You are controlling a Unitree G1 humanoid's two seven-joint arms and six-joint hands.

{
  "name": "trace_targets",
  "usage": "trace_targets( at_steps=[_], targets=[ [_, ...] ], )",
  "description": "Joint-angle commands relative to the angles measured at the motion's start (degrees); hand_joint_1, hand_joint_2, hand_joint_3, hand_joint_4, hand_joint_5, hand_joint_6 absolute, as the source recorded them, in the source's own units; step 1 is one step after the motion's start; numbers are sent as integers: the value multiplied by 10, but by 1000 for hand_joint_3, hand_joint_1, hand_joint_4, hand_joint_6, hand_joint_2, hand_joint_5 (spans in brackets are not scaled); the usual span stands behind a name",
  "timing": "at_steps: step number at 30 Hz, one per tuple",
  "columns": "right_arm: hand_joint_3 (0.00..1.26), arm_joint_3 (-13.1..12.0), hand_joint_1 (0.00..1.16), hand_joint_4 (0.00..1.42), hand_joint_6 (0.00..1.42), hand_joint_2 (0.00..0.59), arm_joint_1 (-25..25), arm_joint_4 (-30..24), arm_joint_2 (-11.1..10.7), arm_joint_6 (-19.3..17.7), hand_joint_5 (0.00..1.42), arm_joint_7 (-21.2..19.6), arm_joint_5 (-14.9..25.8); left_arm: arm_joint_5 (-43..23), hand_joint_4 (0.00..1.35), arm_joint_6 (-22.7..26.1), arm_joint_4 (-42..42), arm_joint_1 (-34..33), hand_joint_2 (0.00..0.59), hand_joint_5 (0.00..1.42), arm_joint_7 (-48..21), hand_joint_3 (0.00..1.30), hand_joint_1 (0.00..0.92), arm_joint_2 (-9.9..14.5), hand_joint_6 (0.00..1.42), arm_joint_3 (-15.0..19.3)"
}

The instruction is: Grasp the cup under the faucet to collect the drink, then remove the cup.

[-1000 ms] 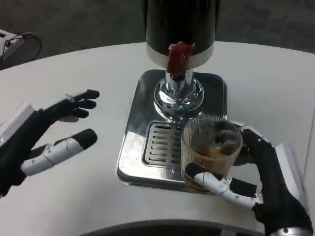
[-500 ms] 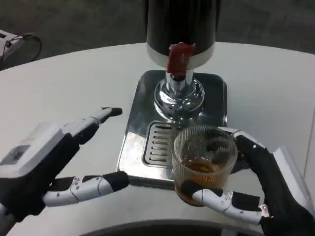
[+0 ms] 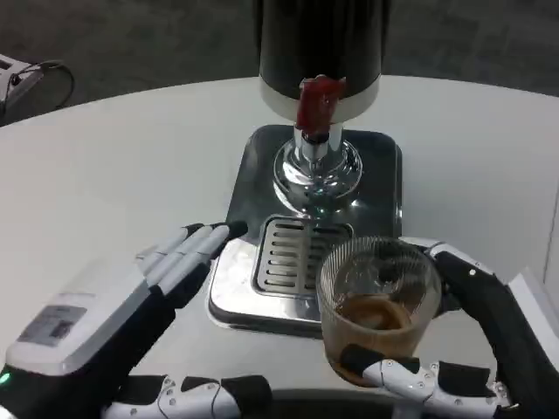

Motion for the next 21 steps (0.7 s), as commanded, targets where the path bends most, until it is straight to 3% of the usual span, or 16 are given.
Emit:
trace_targets(
  at_steps=[1,11,21],
  targets=[
    [677,-1,871,773,564,232,9,-34,1,-38,930,5,13,20,0,4,-18,18,77,0,6,0,0,-3,53,-2],
    [683,-15,872,784,574,232,43,-58,-7,-66,947,22,25,52,0,12,-58,66,77,0,3,0,0,-21,7,-18],
    [692,-25,872,791,577,232,68,-71,-10,-84,949,33,37,61,0,15,-83,103,77,0,4,0,0,-30,0,-14]
  ],
)
